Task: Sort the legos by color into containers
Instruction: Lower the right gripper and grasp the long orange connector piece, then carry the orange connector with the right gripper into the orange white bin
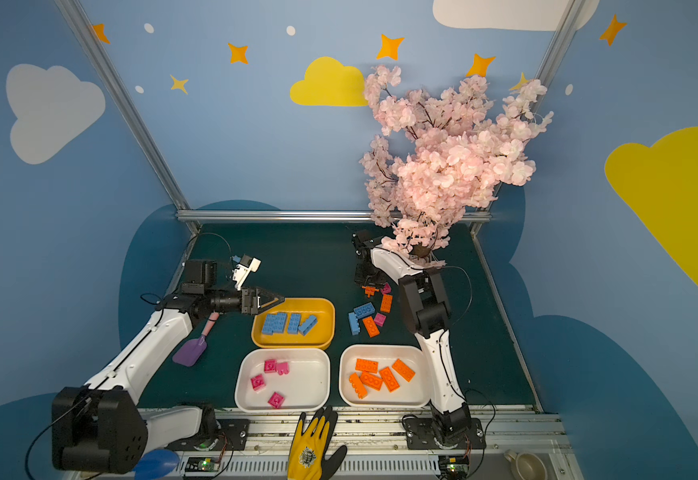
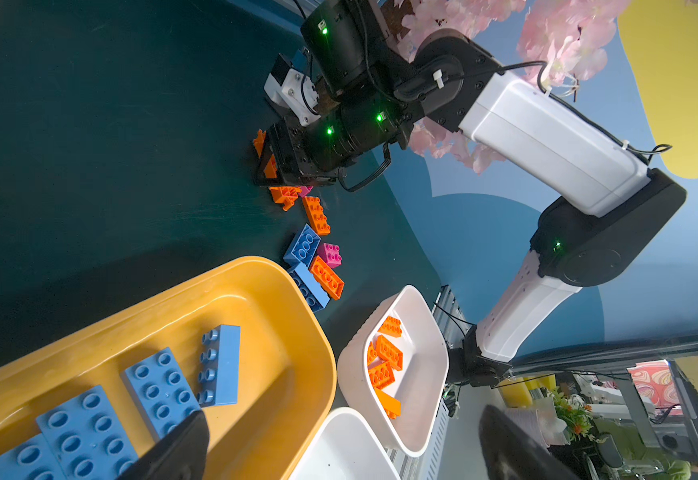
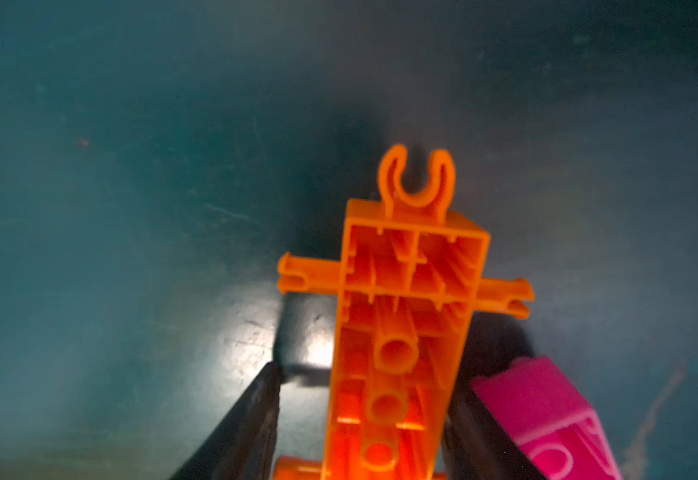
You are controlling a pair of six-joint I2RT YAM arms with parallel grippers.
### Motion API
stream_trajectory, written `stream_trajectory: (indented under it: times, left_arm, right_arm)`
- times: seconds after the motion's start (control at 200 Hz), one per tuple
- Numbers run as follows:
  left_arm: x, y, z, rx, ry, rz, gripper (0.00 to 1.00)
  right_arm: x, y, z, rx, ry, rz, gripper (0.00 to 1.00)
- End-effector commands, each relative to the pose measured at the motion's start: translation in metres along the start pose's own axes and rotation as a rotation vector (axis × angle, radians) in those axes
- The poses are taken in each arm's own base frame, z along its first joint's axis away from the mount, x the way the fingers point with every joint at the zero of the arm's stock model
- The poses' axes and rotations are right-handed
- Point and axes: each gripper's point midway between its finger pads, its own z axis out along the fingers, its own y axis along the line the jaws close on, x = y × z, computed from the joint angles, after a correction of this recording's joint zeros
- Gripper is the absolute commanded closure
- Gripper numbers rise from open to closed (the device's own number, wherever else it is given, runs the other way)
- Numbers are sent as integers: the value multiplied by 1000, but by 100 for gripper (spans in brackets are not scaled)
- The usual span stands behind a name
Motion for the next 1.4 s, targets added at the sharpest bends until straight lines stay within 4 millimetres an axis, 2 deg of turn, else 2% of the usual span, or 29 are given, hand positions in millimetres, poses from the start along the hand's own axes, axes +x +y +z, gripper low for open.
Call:
stream_trajectory:
  times: [0.0,0.255,0.425,0.546,0.686,0.756,0.831,0.971,1.071,1.151,1.281,1.397]
  left_arm:
    - [-2,0,0,6,6,11,1]
    - [-1,2,1,3,7,10,1]
    - [1,4,2,2,11,6,1]
    - [1,3,2,1,11,8,1]
    - [0,3,2,0,10,11,1]
    - [-1,3,1,-1,8,13,1]
    - [-1,2,1,0,7,14,1]
    - [-2,-1,-1,3,3,20,1]
    - [-3,-2,0,7,2,20,1]
    - [-4,-3,0,12,2,21,1]
    - [-6,-6,0,27,-1,16,1]
    - [-3,-11,1,53,4,17,1]
  right_arm:
    - [-10,-9,-2,13,-19,42,41]
    - [-15,-13,3,17,-14,57,47]
    - [-20,-12,1,0,-26,71,44]
    - [-19,-14,1,16,-16,61,63]
    - [-18,-17,-3,28,-18,45,78]
    - [-20,-18,-10,27,-31,32,84]
    - [-22,-18,-23,18,-48,17,85]
    - [-16,-9,-58,-37,-77,-33,85]
    - [5,-5,-85,-84,-80,-75,85]
    - [34,-6,-104,-127,-53,-102,85]
    - [99,-19,-129,-150,13,-158,84]
    - [159,-45,-144,-129,91,-175,84]
